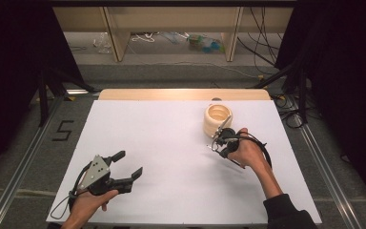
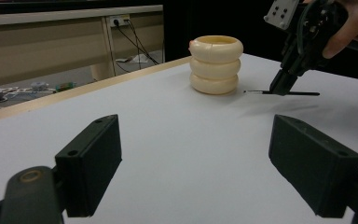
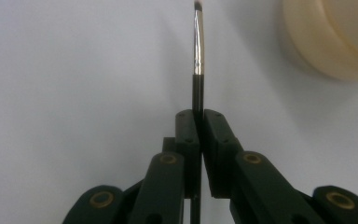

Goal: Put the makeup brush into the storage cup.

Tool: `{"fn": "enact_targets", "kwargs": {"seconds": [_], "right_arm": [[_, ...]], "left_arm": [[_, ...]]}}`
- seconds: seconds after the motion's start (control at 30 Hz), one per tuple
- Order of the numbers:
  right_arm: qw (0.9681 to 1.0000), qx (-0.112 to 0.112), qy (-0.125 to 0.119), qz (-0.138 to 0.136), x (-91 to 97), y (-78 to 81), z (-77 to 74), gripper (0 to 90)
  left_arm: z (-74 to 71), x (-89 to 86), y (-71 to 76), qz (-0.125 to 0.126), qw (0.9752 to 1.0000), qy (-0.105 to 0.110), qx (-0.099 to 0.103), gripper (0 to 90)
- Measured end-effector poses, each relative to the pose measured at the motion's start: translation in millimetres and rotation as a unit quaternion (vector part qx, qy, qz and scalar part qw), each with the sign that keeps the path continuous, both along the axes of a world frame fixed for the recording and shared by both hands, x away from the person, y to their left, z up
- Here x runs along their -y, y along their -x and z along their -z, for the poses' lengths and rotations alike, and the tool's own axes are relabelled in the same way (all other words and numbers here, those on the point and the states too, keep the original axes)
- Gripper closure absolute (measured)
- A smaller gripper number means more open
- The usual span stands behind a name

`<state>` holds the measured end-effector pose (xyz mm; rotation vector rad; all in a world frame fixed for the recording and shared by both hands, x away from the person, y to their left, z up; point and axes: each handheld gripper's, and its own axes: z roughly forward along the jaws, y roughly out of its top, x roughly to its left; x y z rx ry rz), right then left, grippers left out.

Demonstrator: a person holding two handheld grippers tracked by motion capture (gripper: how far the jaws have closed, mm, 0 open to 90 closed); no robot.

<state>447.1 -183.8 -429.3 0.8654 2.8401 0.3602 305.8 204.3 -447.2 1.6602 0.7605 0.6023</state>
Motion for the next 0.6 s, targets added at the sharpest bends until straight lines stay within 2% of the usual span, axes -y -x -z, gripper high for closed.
{"fn": "enact_targets", "kwargs": {"seconds": [0.2, 0.23, 0.27, 0.4, 0.47, 0.6], "right_arm": [[0.9991, 0.023, -0.034, -0.008, 3.2, 0.5, -8.1, 85.3], [0.9991, 0.023, -0.034, -0.008, 3.2, 0.5, -8.1, 85.3], [0.9984, 0.032, -0.046, -0.011, 3.6, 0.3, -10.0, 85.3], [0.9973, 0.044, -0.058, -0.010, 3.5, 0.7, -13.4, 85.3], [0.9952, 0.059, -0.077, -0.014, 3.8, 0.8, -17.2, 85.3], [0.9939, 0.067, -0.086, -0.019, 4.4, 0.7, -19.3, 85.3]], "left_arm": [[-0.3, 0.1, 0.1, 0.000, 1.0000, 0.000, 0.000, 16.8], [-0.2, 0.1, 0.0, 0.000, 1.0000, 0.000, 0.000, 16.8], [-0.2, 0.1, 0.0, 0.000, 1.0000, 0.001, 0.000, 16.8], [-0.3, 0.0, 0.3, -0.001, 1.0000, 0.003, 0.000, 16.8], [-0.3, 0.1, 0.2, 0.000, 1.0000, 0.002, 0.001, 16.8], [-0.2, 0.7, 0.4, 0.000, 1.0000, 0.002, 0.000, 16.8]]}}
